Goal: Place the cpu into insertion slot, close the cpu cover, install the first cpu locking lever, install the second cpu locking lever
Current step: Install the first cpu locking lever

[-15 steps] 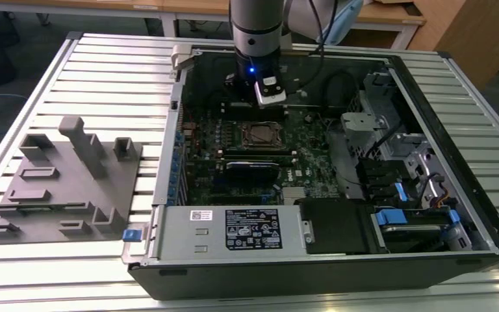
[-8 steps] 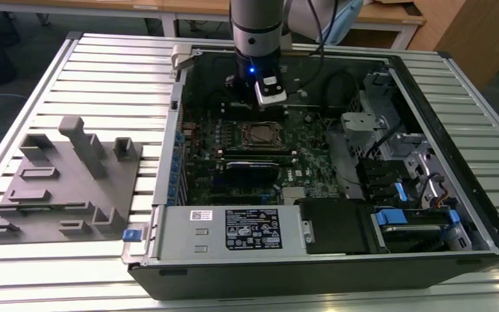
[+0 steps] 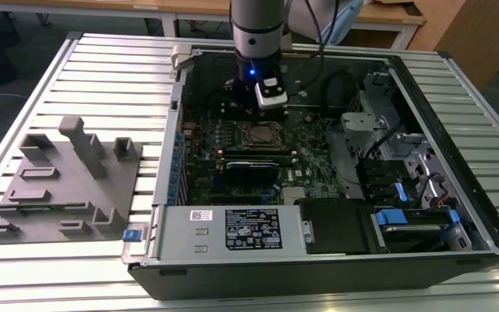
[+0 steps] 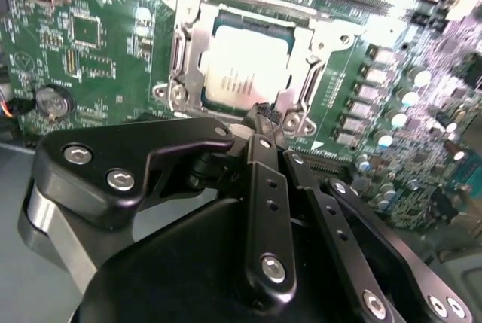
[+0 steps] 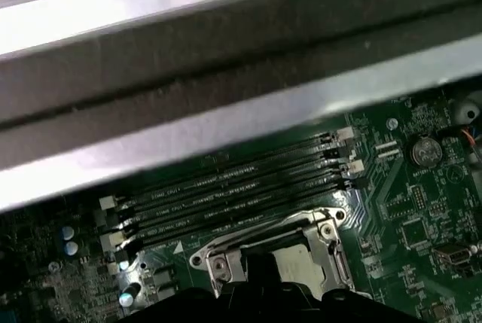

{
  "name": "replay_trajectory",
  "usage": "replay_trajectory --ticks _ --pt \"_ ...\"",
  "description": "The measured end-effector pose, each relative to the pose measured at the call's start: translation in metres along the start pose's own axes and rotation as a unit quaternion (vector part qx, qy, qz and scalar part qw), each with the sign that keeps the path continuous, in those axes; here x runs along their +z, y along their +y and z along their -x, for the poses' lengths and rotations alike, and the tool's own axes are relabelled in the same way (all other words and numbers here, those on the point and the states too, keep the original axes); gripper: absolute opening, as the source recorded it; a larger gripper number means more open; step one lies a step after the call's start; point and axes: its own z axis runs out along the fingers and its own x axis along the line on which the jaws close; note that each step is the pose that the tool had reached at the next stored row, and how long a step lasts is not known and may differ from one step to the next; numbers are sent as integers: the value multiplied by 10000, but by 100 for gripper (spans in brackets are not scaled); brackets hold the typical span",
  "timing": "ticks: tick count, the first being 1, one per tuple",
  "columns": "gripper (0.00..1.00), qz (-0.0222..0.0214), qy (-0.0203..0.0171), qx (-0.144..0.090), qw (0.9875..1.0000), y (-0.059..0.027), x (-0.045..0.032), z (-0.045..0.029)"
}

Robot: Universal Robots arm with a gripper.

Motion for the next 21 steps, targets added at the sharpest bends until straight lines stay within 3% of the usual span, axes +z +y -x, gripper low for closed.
replay_trajectory --ticks 7,10,16,21 --pt "10 -237 -23 -21 9997 -51 -3 16" --pt "10 -261 -8 -39 9997 -52 1 20" --pt "10 -290 83 -261 9992 -47 13 40" --pt "10 -288 94 -303 9991 -30 21 100"
